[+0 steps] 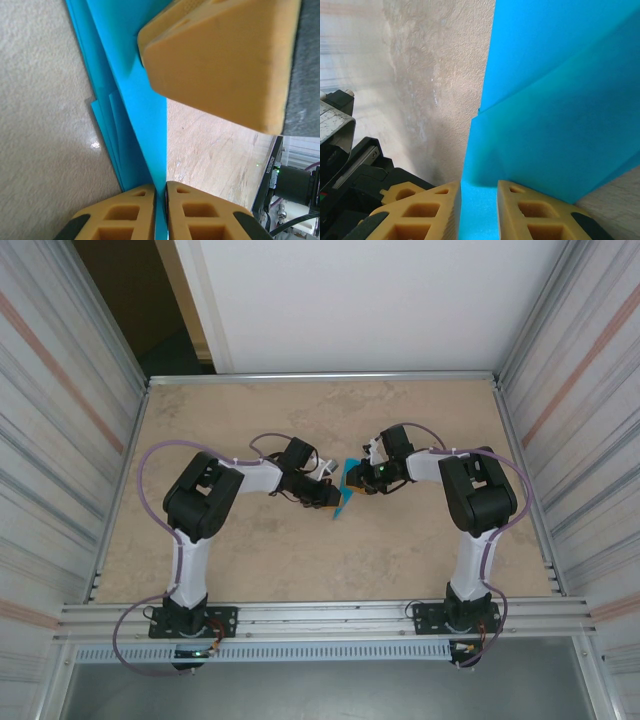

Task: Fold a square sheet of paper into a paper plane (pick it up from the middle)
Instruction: Fold the wing for the fifth time at the center of the table.

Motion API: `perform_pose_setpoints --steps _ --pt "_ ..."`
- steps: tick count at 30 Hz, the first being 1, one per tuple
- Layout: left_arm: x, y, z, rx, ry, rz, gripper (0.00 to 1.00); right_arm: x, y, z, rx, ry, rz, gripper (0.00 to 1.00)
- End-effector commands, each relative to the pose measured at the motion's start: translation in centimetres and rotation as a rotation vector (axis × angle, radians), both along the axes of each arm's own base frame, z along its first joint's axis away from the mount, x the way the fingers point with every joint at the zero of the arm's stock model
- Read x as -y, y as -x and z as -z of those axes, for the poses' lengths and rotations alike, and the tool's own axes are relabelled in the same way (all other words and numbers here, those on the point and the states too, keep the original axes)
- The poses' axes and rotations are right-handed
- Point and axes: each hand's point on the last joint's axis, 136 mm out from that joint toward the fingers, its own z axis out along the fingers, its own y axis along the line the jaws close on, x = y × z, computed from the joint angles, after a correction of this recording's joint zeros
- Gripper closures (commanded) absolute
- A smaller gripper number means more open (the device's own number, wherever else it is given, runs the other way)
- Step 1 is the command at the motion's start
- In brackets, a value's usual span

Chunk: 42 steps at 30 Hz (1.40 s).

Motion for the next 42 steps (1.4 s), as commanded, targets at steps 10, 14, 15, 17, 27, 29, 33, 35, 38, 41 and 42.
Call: perform_pose_setpoints --steps 10,14,15,17,27,29,33,35,38,41,42 --pt "-0.8 1.1 0.3 -0.015 -0.049 -0.012 0.82 0.3 -0.5 0.5 -0.014 0.031 0.0 0.73" --pt "-0.9 0.9 -1.4 0.023 -0.046 -0.027 0.8 0.0 -0.5 0.1 -0.009 0.026 -0.005 0.72" --pt "-1.1 0.8 -1.6 0.03 -0.053 -0.035 0.79 0.0 -0.6 0.0 -0.008 0.024 -0.005 0.72" --pt "-1.4 0.8 -1.8 0.035 -0.063 -0.048 0.79 -0.1 -0.6 -0.1 -0.007 0.022 -0.007 0.72" --pt "-0.6 1.5 -1.5 0.006 -0.06 -0.042 0.79 -0.3 -0.4 -0.4 -0.006 0.017 -0.01 0.72" --pt "-0.6 1.5 -1.1 -0.004 -0.064 -0.042 0.79 -0.4 -0.4 -0.5 -0.004 0.016 -0.01 0.72" --pt "-0.6 1.7 -0.8 -0.014 -0.068 -0.039 0.79 -0.5 -0.4 -0.7 0.0 0.016 -0.012 0.72" --pt "-0.8 1.8 -0.3 -0.023 -0.083 -0.042 0.8 -0.5 -0.4 -1.0 0.001 0.013 -0.01 0.72" --pt "-1.1 2.0 0.4 -0.03 -0.102 -0.044 0.82 -0.7 -0.4 -1.4 0.009 0.003 -0.016 0.71" --pt "-1.4 2.2 1.2 -0.038 -0.13 -0.044 0.84 -1.1 -0.3 -2.2 0.025 -0.019 -0.031 0.71" --pt "-1.5 2.3 1.5 -0.04 -0.14 -0.044 0.84 -1.2 -0.2 -2.5 0.03 -0.026 -0.036 0.71"
